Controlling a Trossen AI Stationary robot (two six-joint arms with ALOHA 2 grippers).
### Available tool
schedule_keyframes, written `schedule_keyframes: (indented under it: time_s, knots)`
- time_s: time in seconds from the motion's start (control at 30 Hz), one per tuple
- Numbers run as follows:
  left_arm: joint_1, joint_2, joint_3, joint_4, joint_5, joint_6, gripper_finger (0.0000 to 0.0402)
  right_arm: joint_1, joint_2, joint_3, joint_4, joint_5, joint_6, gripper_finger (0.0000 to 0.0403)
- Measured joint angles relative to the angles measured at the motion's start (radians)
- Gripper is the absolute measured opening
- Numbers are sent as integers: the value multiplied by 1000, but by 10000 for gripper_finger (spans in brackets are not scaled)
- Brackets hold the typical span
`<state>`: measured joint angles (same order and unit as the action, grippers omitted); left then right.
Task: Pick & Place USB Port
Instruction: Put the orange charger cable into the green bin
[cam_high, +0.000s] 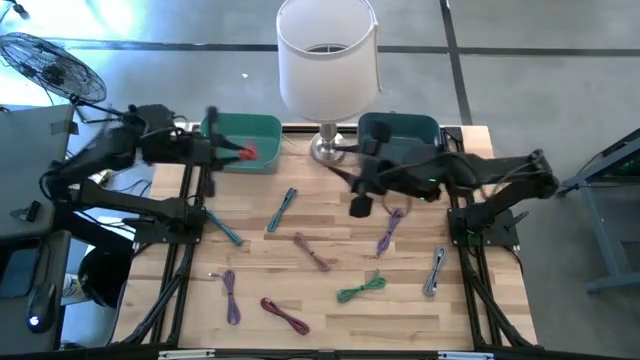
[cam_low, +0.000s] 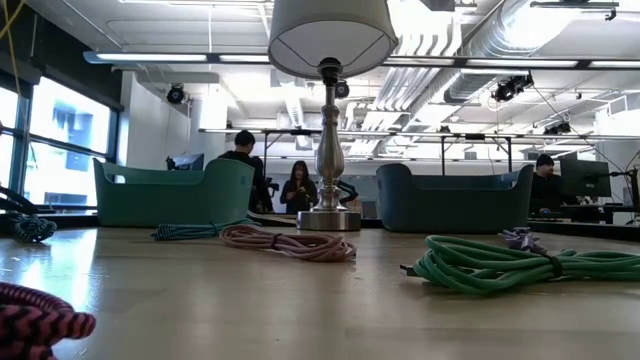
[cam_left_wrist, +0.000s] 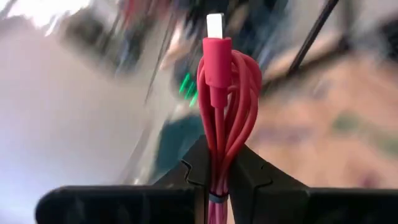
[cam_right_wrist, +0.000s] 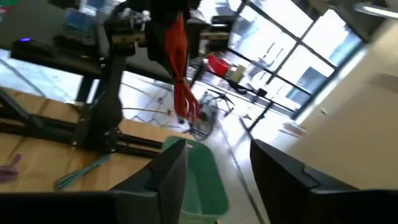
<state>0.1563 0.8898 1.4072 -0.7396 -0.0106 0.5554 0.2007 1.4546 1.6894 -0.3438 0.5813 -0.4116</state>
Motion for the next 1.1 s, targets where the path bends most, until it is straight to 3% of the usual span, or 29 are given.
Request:
schedule_keyframes:
  time_s: [0.13, 0.23, 0.5, 0.7, 0.93, 1.1]
  knots:
    - [1, 11, 76, -317, -277, 37, 24, 42, -48, 0, -51, 115, 42, 178]
    - [2, 26, 76, -467, -397, 54, 24, 64, -74, 0, -92, 165, 61, 176]
    - [46, 109, 30, -589, -518, 126, 24, 116, -141, 0, -139, 280, 72, 174]
    - [300, 163, 8, -568, -424, 199, 24, 159, -164, 0, -135, 337, 118, 173]
    - [608, 238, -20, -461, -126, 312, 24, 184, -160, 0, -138, 344, 94, 174]
    - [711, 297, -36, -438, -65, 381, 24, 207, -159, 0, -138, 355, 95, 170]
